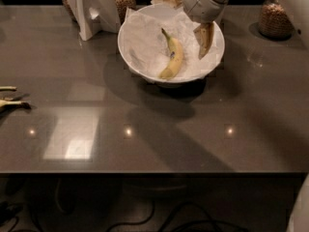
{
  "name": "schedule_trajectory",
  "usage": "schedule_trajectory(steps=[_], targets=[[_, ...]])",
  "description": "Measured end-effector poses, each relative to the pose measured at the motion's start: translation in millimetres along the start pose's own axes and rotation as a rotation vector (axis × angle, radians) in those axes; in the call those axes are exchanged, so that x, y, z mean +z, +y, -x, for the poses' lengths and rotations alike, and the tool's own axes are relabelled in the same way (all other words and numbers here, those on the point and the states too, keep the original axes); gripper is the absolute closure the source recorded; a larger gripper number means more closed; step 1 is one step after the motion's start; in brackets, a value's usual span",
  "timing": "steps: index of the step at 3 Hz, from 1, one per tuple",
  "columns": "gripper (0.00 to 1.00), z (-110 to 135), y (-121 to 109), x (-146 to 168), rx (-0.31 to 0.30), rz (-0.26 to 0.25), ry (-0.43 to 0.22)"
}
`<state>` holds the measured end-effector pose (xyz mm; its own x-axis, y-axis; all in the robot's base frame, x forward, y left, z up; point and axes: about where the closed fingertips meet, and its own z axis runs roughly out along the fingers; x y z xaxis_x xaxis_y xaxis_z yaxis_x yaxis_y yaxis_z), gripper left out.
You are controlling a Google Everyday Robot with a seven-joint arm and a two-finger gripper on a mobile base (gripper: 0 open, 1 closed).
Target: Pick banana from white bowl
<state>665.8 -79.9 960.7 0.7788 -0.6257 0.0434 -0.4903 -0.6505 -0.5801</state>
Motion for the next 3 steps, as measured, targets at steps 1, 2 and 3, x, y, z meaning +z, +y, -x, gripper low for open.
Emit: schedule_trajectory(steps=[1,2,3], targets=[[0.19,-10,-12,17,-0.119,0.015,0.053],[0.42,-16,-14,33,-0.185,0.042,0.075],[0.58,-22,-5,48,-0.194,0.085,0.078]])
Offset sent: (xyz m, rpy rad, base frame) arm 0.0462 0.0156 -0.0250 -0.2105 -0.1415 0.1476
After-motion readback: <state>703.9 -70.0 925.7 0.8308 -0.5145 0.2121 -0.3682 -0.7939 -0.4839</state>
